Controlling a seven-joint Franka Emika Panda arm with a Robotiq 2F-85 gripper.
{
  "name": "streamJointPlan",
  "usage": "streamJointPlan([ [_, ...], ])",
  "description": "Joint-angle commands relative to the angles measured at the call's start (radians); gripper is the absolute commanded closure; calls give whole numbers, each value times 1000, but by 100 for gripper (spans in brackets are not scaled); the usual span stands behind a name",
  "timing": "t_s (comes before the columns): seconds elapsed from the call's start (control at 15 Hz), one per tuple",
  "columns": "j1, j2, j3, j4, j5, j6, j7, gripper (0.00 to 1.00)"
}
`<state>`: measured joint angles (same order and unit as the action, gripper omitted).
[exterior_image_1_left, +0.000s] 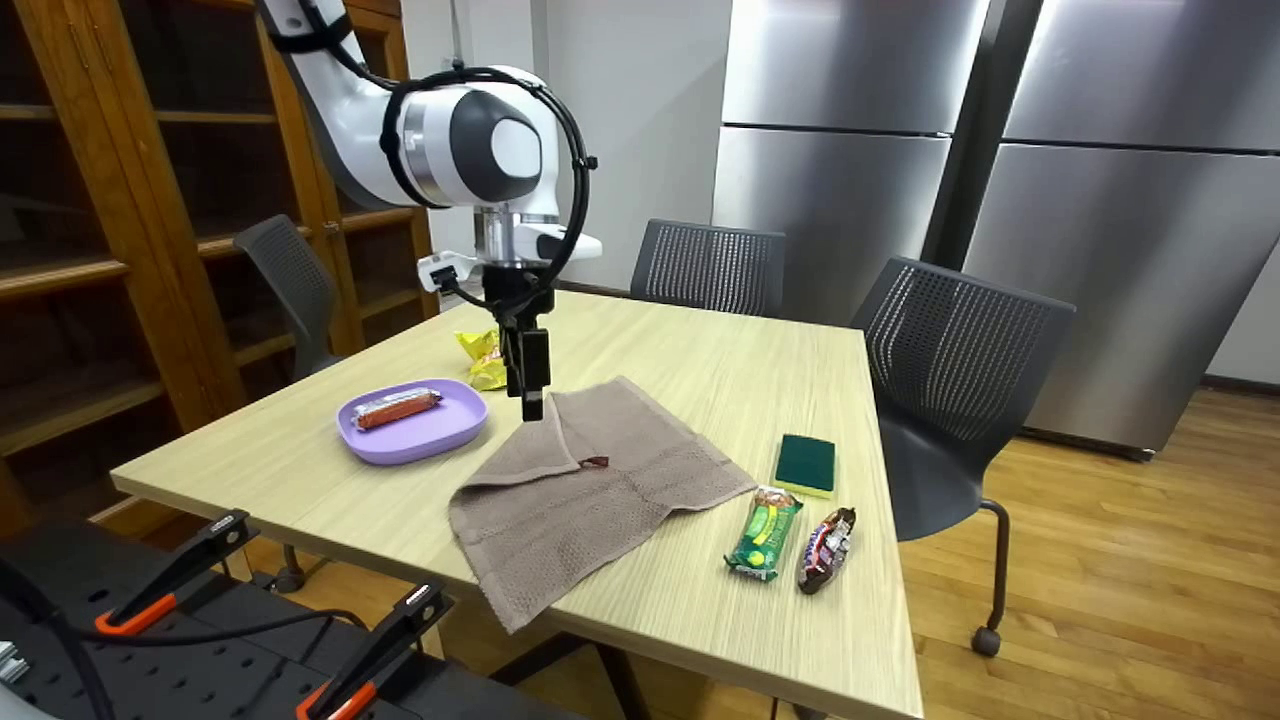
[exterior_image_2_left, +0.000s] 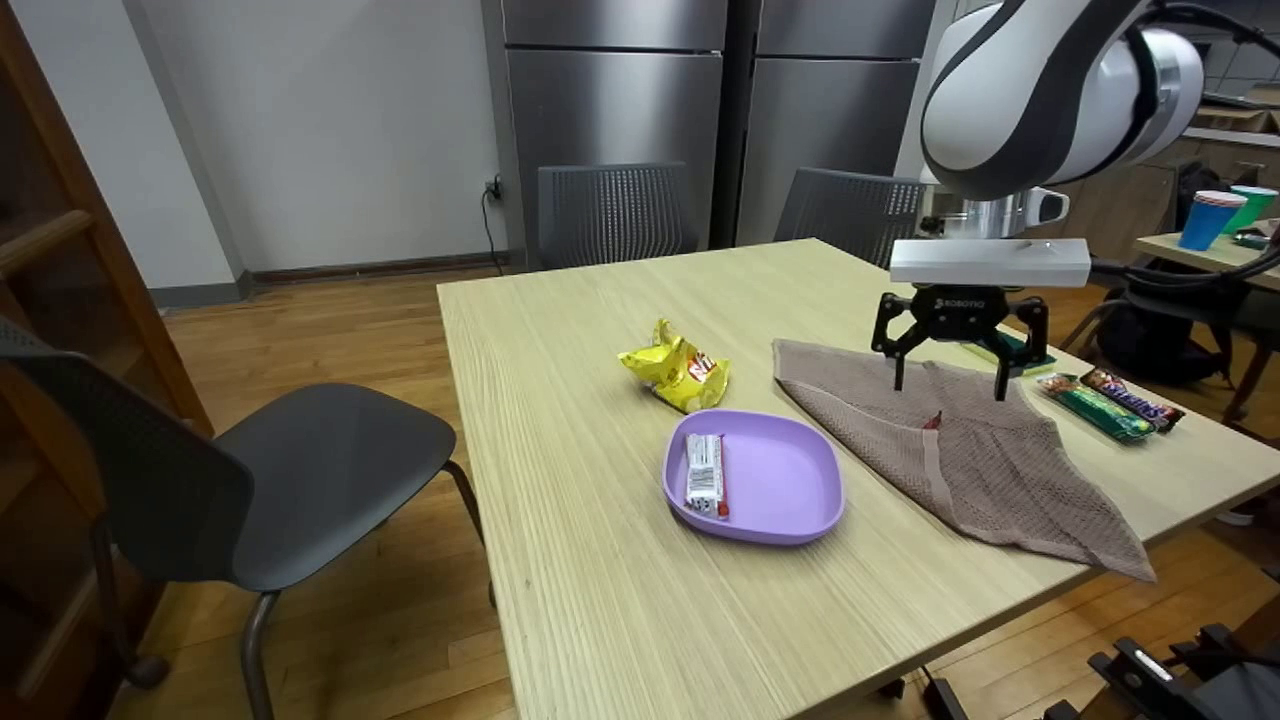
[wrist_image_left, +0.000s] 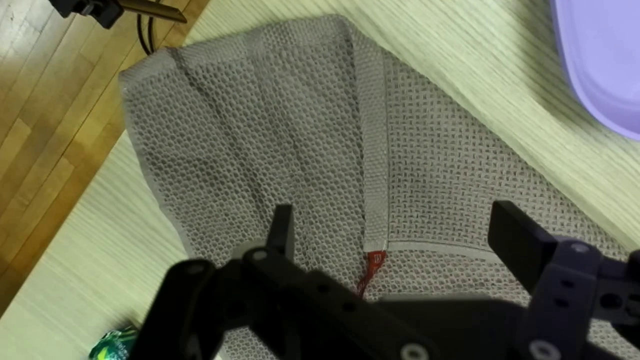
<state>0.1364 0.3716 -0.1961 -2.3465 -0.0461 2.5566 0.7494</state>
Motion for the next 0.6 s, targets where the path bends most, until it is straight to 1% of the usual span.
streamJointPlan([
  [0.0, -37, 3, 4, 30, -16, -2, -44, 0],
  [0.2, -68, 6, 1, 46, -15, 0, -101, 0],
  [0.53, -124, 25, -7, 71, -2, 6, -231, 0],
])
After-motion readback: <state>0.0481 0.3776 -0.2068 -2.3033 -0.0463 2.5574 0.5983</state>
